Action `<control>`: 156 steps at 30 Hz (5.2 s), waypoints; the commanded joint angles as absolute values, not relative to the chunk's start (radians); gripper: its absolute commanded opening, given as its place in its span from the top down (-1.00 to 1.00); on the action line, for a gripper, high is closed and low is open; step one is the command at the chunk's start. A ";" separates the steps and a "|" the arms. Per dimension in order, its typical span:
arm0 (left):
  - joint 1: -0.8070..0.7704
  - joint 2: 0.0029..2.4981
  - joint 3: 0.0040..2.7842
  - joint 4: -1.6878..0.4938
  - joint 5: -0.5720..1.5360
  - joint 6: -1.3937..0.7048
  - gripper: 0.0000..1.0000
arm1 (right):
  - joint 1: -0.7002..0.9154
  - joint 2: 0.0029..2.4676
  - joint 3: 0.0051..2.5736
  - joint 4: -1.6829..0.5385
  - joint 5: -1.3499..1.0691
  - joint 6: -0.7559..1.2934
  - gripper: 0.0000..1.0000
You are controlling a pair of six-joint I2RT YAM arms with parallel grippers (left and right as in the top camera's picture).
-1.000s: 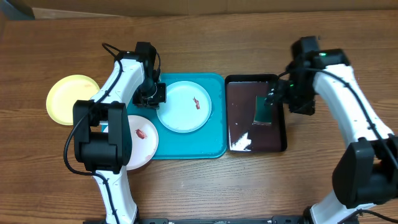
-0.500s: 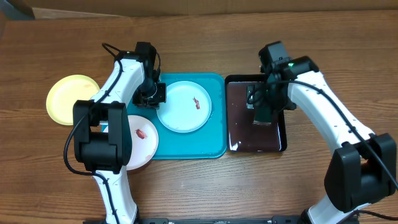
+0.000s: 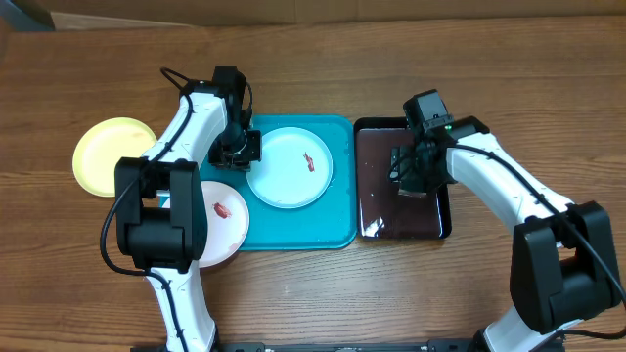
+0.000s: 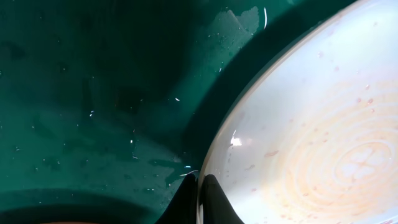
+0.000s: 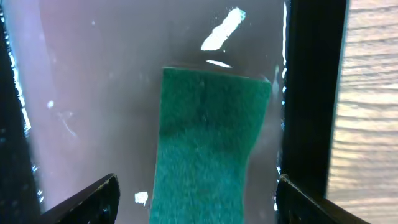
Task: Clean dirty plates on tray and stack at the side
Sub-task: 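Reach the right gripper into the black tray and grasp the green sponge, then rub the held sponge in the water of the black tray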
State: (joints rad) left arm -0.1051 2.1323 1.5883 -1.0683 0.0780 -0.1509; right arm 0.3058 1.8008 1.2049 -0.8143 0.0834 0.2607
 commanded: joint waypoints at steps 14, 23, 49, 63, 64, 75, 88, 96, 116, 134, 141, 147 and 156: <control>-0.112 2.119 1.573 -1.061 0.078 -0.162 0.91 | 0.306 1.795 1.073 -0.633 0.097 0.262 -0.28; -0.112 2.119 1.573 -1.061 0.079 -0.162 0.92 | 0.306 1.795 1.073 -0.607 0.097 0.262 -0.27; -0.112 2.119 1.573 -1.053 0.079 -0.162 0.91 | 0.306 1.776 1.174 -0.703 0.047 0.261 0.93; -0.112 2.119 1.573 -1.046 0.079 -0.162 0.92 | 0.306 1.708 1.293 -0.850 -0.006 0.254 0.93; -0.112 2.119 1.573 -1.045 0.079 -0.162 0.92 | 0.306 1.699 1.312 -0.875 -0.006 0.253 0.93; -0.112 2.119 1.573 -1.034 0.078 -0.162 0.88 | 0.308 1.461 1.401 -0.968 -0.006 0.237 0.93; -0.112 2.119 1.573 -1.031 0.078 -0.162 0.88 | 0.308 1.402 1.401 -1.062 -0.002 0.200 0.92; -0.112 2.119 1.573 -1.023 0.079 -0.162 0.79 | 0.308 1.403 1.401 -1.065 -0.003 0.200 0.93; -0.112 2.119 1.573 -1.016 0.079 -0.162 0.66 | 0.338 1.397 1.400 -0.992 -0.019 0.200 0.92; -0.112 2.119 1.573 -1.012 0.079 -0.165 0.64 | 0.348 1.319 1.374 -0.922 0.036 0.200 0.93; -0.112 2.119 1.573 -1.009 0.079 -0.165 0.92 | 0.348 1.346 1.326 -0.933 0.007 0.201 0.93; -0.112 2.119 1.573 -1.009 0.080 -0.165 0.92 | 0.348 1.377 1.256 -0.928 -0.006 0.201 0.93; -0.112 2.119 1.573 -1.010 0.080 -0.165 0.92 | 0.348 1.522 1.118 -0.845 -0.007 0.205 0.93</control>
